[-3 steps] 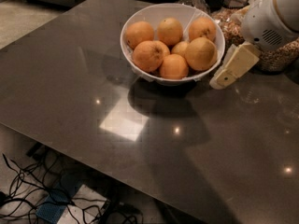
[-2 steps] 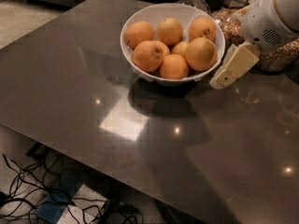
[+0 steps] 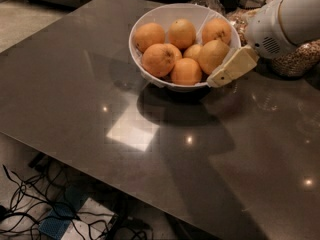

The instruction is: Pick orange from white bowl

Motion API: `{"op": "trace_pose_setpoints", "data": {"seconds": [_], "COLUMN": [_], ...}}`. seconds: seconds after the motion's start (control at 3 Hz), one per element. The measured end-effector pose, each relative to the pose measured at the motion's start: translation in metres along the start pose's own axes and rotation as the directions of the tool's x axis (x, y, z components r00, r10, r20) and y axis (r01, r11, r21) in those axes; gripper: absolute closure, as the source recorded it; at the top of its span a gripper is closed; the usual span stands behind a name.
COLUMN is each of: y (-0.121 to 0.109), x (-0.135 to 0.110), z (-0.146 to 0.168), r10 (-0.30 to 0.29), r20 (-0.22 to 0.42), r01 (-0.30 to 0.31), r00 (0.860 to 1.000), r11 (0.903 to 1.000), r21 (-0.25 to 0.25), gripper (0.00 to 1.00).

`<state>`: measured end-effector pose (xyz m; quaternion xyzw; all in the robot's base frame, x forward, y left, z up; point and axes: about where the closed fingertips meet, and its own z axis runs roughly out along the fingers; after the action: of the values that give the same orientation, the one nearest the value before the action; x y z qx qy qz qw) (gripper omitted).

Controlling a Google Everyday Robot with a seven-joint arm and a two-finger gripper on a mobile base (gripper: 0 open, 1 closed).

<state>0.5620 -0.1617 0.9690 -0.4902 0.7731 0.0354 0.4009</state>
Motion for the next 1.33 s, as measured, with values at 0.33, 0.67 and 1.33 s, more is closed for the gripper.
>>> {"op": "trace_pose_setpoints", "data": {"seconds": [0.33, 0.67, 1.33], "y": [-0.008, -0.017, -0.03], "x": [-0.013, -0.018, -0.008], "z": [0.016, 0.027, 0.037], "r10": [0.021, 0.036, 0.081], "r20": [0.059, 0.08, 0.067], "r01": [-0.022, -0.04, -0.087], "r00": [0.998, 0.996, 0.994], "r11": [0.9995, 0.9981, 0.9924], "r21": [0.021, 0.047, 0.087], "gripper": [0.0, 0.07, 0.16]}}
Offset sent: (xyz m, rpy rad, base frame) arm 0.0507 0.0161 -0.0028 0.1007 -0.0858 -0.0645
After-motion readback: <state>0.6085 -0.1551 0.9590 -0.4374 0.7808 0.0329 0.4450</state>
